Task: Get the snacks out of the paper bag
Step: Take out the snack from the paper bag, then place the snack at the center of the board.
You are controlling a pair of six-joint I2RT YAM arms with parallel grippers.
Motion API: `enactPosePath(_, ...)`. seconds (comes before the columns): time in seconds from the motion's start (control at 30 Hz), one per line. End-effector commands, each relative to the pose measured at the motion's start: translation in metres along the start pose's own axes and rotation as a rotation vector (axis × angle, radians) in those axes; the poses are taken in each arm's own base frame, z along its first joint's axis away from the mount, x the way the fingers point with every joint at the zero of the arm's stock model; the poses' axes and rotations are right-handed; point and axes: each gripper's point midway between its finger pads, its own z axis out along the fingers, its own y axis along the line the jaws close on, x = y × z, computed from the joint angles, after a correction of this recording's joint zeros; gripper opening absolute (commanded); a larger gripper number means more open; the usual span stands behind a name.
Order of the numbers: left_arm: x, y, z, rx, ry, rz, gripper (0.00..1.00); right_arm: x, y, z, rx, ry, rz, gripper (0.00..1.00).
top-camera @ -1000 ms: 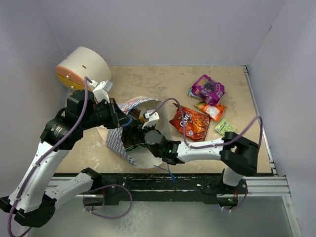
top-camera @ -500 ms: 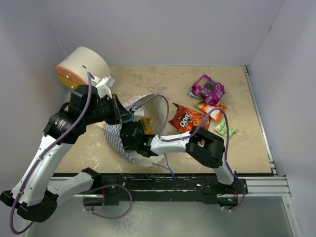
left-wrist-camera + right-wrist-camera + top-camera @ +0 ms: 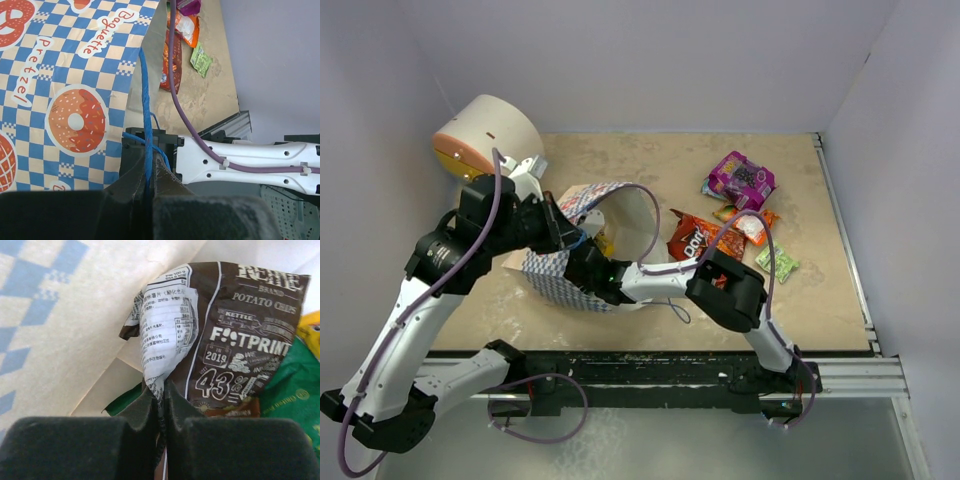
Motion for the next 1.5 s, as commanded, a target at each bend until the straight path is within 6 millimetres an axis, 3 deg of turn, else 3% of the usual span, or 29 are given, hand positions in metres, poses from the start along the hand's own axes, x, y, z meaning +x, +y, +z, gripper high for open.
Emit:
enactPosePath(0.0, -0.014, -0.015, -0.021, 0.052, -0.092, 0.012, 0.00, -0.037, 0.036, -0.025, -0.120, 0.005, -0.009, 0.04)
enactPosePath(0.17, -0.019, -0.006, -0.029, -0.003, -0.136, 0.015, 0.00, -0.044, 0.028, -0.048, -0.124, 0.039, -0.036, 0.00)
enactPosePath(0.43, -0.038, 0.003, -0.049, -0.091, -0.240, 0.007, 0.00, -0.052, 0.044, -0.089, -0.232, 0.162, -0.076, 0.00)
enactPosePath(0.63, -0.047, 0.011, -0.049, -0.133, -0.292, 0.001, 0.00, -0.065, 0.053, -0.128, -0.326, 0.238, -0.159, 0.00)
enactPosePath(1.07, -0.049, 0.014, -0.047, -0.135, -0.318, -0.013, 0.00, -0.142, 0.032, -0.190, -0.305, 0.185, -0.329, 0.00)
enactPosePath(1.47, -0.026, 0.032, -0.048, -0.188, -0.262, -0.047, 0.00, -0.210, 0.029, -0.255, -0.372, 0.047, -0.474, 0.00)
